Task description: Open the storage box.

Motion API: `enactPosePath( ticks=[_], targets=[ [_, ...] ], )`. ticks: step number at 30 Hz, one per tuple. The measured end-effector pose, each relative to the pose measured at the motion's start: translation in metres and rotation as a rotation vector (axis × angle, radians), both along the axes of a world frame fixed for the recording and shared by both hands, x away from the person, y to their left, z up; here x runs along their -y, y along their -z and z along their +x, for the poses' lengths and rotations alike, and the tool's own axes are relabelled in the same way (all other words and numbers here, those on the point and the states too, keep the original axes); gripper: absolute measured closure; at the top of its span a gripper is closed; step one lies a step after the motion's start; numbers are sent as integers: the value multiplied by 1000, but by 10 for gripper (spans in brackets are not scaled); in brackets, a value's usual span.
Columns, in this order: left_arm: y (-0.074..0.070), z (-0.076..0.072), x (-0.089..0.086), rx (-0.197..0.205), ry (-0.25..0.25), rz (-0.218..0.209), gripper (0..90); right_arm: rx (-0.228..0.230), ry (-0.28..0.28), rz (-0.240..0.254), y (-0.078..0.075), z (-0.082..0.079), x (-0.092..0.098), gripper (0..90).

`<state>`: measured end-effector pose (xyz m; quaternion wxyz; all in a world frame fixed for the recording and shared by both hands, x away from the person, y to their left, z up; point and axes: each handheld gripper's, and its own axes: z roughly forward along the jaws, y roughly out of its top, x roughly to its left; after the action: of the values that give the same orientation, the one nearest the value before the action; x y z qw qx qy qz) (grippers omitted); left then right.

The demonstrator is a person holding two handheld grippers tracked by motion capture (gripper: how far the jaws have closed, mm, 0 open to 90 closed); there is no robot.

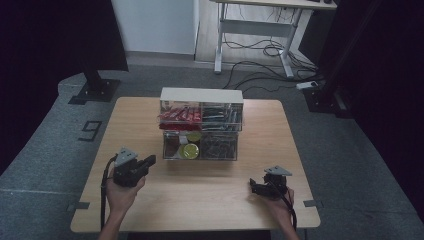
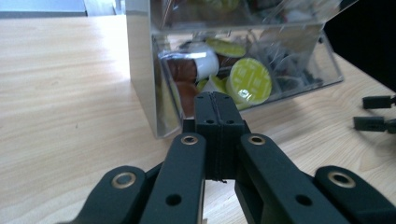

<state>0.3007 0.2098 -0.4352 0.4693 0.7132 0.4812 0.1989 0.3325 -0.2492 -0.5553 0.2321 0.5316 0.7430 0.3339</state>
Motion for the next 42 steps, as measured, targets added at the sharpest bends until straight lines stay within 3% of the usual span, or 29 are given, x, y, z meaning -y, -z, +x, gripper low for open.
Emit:
enactPosePath(
  ticks=[14, 42],
  targets=[
    [-27, 1, 1, 26, 25, -37, 900, 0, 1, -2, 0, 0, 0, 150],
    [-57, 12, 14, 48, 66, -54, 900, 1, 2, -2, 0, 0, 0, 150]
  ],
)
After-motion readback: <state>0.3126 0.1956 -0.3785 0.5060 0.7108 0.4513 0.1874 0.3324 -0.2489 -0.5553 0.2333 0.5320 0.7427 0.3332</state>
